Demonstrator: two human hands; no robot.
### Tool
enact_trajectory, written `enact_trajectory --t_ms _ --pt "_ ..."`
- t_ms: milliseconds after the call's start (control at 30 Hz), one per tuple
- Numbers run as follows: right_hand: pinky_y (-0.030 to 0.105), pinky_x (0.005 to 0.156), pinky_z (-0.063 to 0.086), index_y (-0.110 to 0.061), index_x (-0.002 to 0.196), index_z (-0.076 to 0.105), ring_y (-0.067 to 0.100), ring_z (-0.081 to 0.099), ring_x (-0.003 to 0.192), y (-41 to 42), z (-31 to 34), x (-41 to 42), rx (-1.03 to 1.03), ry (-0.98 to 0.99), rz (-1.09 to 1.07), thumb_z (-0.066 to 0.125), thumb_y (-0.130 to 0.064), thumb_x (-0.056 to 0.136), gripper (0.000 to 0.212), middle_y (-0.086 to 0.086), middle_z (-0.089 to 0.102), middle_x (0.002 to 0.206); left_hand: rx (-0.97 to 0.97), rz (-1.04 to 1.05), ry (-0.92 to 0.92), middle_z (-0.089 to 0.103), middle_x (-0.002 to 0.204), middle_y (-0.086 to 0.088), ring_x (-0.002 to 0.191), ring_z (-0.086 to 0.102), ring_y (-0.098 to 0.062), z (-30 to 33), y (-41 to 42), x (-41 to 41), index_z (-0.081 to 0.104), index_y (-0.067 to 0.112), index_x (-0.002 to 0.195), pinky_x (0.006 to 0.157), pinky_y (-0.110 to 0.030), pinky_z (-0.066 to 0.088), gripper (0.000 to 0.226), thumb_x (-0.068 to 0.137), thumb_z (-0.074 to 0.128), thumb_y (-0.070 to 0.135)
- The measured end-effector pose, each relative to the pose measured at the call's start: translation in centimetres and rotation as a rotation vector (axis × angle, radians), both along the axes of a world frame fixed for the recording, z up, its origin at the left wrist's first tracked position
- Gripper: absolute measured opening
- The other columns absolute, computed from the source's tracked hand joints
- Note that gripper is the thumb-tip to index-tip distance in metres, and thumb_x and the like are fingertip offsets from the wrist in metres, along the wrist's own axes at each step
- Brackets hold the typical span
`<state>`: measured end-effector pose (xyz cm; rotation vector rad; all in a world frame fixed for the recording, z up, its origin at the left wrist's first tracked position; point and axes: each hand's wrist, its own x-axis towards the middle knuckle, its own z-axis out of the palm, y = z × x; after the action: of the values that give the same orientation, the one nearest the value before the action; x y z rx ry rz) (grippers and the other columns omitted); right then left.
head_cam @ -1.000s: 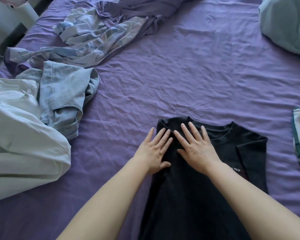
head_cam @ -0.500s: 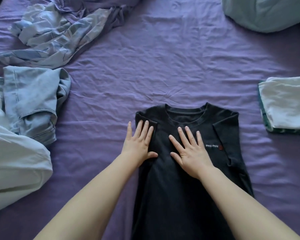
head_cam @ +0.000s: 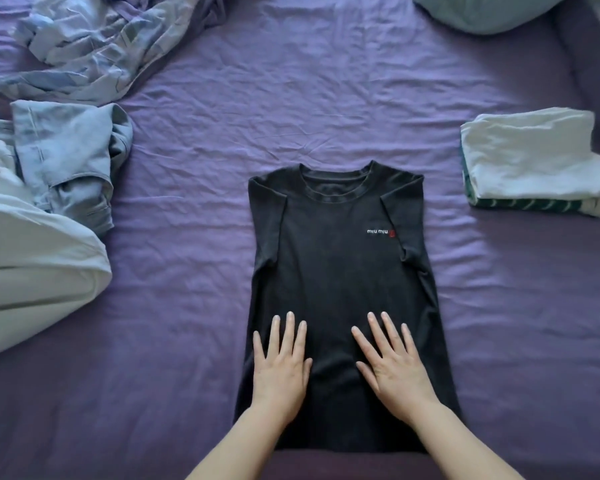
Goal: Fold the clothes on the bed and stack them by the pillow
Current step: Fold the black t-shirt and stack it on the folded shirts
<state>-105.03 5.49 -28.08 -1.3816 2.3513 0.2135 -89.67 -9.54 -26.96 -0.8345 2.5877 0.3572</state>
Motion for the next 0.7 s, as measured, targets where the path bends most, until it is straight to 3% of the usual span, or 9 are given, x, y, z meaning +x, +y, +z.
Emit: enact_trajectory --t_ms 100,167,267,333,400,467,533,600,700 --pt "0.048 0.11 0.013 -0.025 0.139 0.036 0.031 0.028 0.136 3.0 0.6 0.8 0.029 -0.022 0.012 0.031 -0.046 0.089 0.055 0.012 0.042 0.145 0.024 0.023 -0.076 0.047 0.143 -0.011 0.13 0.044 -0.033 0.1 2.3 1.8 0.054 0.015 0.133 0.095 -0.061 0.041 0.058 0.083 0.05 0.044" --pt "0.047 0.111 0.01 -0.025 0.139 0.036 0.031 0.028 0.135 5.1 0.8 1.4 0.072 -0.042 -0.003 0.028 -0.046 0.091 0.053 0.012 0.045 0.144 0.052 0.057 -0.128 0.042 0.147 -0.011 0.133 0.042 -0.034 0.5 3.7 2.5 0.049 0.016 0.137 0.098 -0.061 0.039 0.069 0.078 0.067 0.046" --pt "0.047 0.11 0.011 -0.025 0.137 0.036 0.032 0.029 0.134 8.0 1.3 2.1 0.152 -0.063 -0.07 0.002 -0.046 0.098 0.057 0.011 0.048 0.141 -0.002 0.003 -0.202 -0.003 0.16 -0.007 0.147 0.002 -0.032 0.9 5.0 3.8 0.007 0.023 0.152 0.112 -0.06 0.012 0.073 0.094 0.042 0.051" --pt "0.049 0.106 0.019 -0.025 0.136 0.036 0.033 0.029 0.133 9.4 1.5 2.5 0.161 -0.029 -0.104 -0.006 -0.046 0.096 0.062 0.012 0.049 0.14 -0.002 0.043 -0.225 -0.02 0.158 -0.003 0.146 -0.014 -0.029 1.3 5.6 4.5 -0.008 0.028 0.151 0.113 -0.059 0.003 0.075 0.095 0.035 0.054" --pt "0.052 0.101 0.029 -0.028 0.134 0.038 0.035 0.03 0.132 10.5 2.0 2.8 0.187 -0.05 -0.144 0.001 -0.046 0.098 0.055 0.014 0.049 0.139 0.01 0.153 -0.232 -0.02 0.158 -0.005 0.145 -0.016 -0.032 1.8 6.1 5.1 -0.009 0.036 0.149 0.112 -0.06 0.004 0.08 0.091 0.04 0.059" --pt "0.055 0.092 0.043 -0.031 0.13 0.047 0.04 0.038 0.128 11.0 2.7 2.9 0.169 -0.063 -0.205 0.044 -0.042 0.093 0.039 0.018 0.049 0.138 0.067 0.319 -0.237 -0.02 0.157 -0.009 0.144 -0.015 -0.036 2.2 6.2 5.3 -0.008 0.043 0.147 0.112 -0.059 0.009 0.085 0.086 0.047 0.063" --pt "0.051 0.08 0.052 -0.03 0.125 0.058 0.044 0.047 0.123 11.3 2.5 2.9 0.136 -0.075 -0.247 0.081 -0.025 0.066 0.063 0.024 0.047 0.137 0.13 0.486 -0.203 -0.019 0.157 -0.01 0.144 -0.01 -0.038 2.5 6.3 5.5 0.001 0.048 0.147 0.113 -0.055 0.016 0.083 0.084 0.054 0.06" --pt "0.046 0.083 0.052 -0.033 0.128 0.057 0.043 0.04 0.13 10.9 3.2 3.1 0.081 -0.056 -0.281 0.081 -0.01 0.066 0.07 0.025 0.034 0.146 0.178 0.641 -0.123 -0.014 0.157 -0.011 0.144 0.0 -0.036 2.8 6.4 5.4 0.014 0.048 0.146 0.112 -0.05 0.022 0.074 0.085 0.058 0.052" --pt "0.037 0.105 0.035 -0.042 0.14 0.036 0.031 0.007 0.145 10.4 3.8 3.5 0.018 -0.103 -0.401 0.049 0.004 0.087 0.071 0.014 -0.008 0.158 0.133 0.803 -0.004 0.01 0.156 -0.014 0.135 0.025 -0.037 3.0 6.2 5.3 0.029 0.039 0.144 0.106 -0.048 0.031 0.06 0.09 0.055 0.037"
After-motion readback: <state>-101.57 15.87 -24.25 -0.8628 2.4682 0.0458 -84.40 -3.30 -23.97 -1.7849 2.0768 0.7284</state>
